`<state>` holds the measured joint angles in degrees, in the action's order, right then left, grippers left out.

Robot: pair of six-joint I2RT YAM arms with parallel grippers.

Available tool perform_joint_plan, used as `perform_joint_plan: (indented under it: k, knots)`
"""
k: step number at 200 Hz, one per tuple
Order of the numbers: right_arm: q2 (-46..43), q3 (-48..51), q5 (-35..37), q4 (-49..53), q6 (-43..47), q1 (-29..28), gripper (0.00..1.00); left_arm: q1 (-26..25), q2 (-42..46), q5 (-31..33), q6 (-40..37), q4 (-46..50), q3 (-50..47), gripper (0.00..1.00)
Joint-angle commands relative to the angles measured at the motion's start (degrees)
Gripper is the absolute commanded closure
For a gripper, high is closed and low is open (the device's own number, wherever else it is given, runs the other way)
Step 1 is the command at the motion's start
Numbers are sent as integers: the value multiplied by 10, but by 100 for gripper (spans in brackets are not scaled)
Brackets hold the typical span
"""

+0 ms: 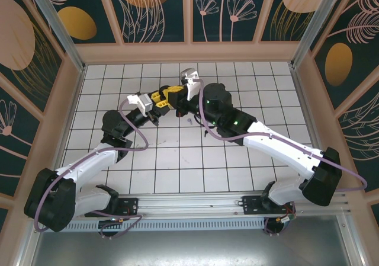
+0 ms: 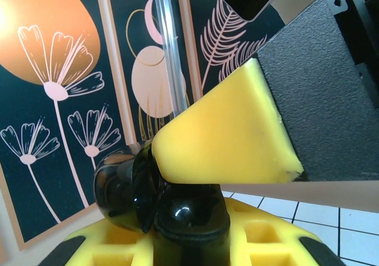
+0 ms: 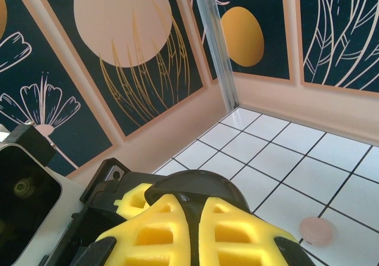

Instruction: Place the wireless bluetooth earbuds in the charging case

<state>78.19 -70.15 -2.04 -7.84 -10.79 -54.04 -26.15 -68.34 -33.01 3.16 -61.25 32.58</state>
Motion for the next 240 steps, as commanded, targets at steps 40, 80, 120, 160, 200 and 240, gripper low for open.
perform_joint_plan:
  k: [40,80,120,160,200,240]
  knots:
    - [0,-36,-11,13,-1,3,100,0,15,-12,-13,-19,20,100]
    - [-25,-41,-21,-6,-12,5,100,0,8,-16,-16,-20,15,100]
    - [-47,-34,-37,-16,-16,6,100,0,8,-27,-24,-14,14,100]
    - [-61,-18,-65,-28,-20,15,100,0,5,-37,-24,1,18,100]
    - [-65,-8,-103,-40,-44,36,100,0,0,-41,-25,10,16,100]
    - [-53,7,-143,-44,-35,46,100,0,-4,-59,-11,11,25,100]
